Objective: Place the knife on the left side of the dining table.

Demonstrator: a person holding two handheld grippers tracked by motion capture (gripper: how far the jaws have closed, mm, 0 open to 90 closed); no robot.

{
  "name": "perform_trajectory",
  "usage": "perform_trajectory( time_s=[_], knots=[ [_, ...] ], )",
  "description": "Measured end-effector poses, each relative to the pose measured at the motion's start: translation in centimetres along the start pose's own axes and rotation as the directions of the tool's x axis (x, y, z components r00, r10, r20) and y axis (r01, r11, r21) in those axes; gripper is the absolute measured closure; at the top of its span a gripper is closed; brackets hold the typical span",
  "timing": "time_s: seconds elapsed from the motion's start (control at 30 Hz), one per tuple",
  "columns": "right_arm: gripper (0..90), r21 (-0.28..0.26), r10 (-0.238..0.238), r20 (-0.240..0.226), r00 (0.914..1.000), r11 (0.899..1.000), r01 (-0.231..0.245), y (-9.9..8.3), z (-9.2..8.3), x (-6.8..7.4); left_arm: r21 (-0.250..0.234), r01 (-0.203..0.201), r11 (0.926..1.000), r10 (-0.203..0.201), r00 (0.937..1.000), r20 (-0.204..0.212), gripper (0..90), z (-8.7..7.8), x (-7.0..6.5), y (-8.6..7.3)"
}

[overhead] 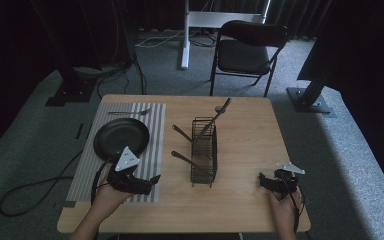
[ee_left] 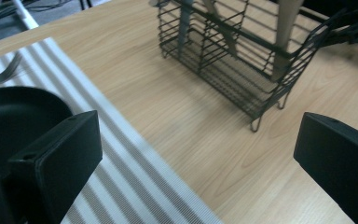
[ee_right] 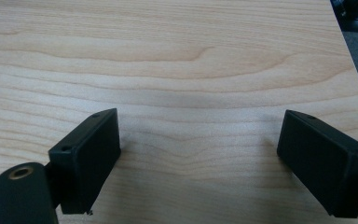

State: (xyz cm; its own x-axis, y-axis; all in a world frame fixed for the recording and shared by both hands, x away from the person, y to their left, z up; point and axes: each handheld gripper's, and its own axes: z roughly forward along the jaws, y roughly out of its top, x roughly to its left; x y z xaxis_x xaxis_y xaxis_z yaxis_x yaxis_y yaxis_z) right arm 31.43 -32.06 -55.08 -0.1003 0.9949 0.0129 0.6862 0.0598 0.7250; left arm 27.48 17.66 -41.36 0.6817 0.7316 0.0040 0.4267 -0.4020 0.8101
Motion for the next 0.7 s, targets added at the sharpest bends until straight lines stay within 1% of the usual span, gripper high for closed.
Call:
perform_trajectory(
  time_s=[0.03,0.07,0.1,0.17,0.27,0.3,0.57,0.6,0.7],
  knots=[
    [12.3,0.0,0.0,0.0,1.0,1.0,0.0,0.0,0.0,0.0,0.002,0.001,1.0,-0.001,1.0,-0.003,1.2,0.0,-0.1,0.2],
    [12.3,0.0,0.0,0.0,1.0,1.0,0.0,0.0,0.0,0.0,-0.002,0.003,1.0,-0.003,1.0,0.006,1.2,0.0,-0.1,0.3],
    [12.3,0.0,-0.001,0.0,1.0,1.0,0.001,0.0,0.0,0.0,-0.008,0.01,0.9999,-0.01,0.9999,0.009,1.2,0.0,-0.2,0.5],
    [12.3,0.0,0.0,0.0,1.0,1.0,0.0,0.0,0.0,0.0,-0.011,0.012,0.9999,-0.012,0.9998,0.016,1.3,0.0,-0.3,0.9],
    [12.3,0.0,0.0,0.0,1.0,1.0,0.0,0.0,0.0,0.0,-0.018,0.013,0.9998,-0.012,0.9998,0.015,1.2,-0.1,-0.5,1.3],
    [12.3,0.0,0.0,0.0,1.0,1.0,0.0,0.0,0.0,0.0,-0.024,0.015,0.9996,-0.014,0.9997,0.021,1.3,-0.2,-0.6,1.7],
    [12.3,0.0,0.0,0.0,1.0,1.0,0.0,0.0,0.0,0.0,-0.039,0.0,0.9993,0.001,0.9997,0.026,1.3,-0.1,-1.4,3.0],
    [12.3,0.0,0.0,0.0,1.0,1.0,0.0,0.0,0.0,0.0,-0.033,0.0,0.9995,0.001,0.9996,0.027,1.3,0.1,-1.5,3.4],
    [12.3,0.0,0.0,0.0,1.0,1.0,0.0,0.0,0.0,0.0,-0.035,0.021,0.9992,-0.019,0.9991,0.038,1.3,0.4,-1.6,4.0]
  ],
)
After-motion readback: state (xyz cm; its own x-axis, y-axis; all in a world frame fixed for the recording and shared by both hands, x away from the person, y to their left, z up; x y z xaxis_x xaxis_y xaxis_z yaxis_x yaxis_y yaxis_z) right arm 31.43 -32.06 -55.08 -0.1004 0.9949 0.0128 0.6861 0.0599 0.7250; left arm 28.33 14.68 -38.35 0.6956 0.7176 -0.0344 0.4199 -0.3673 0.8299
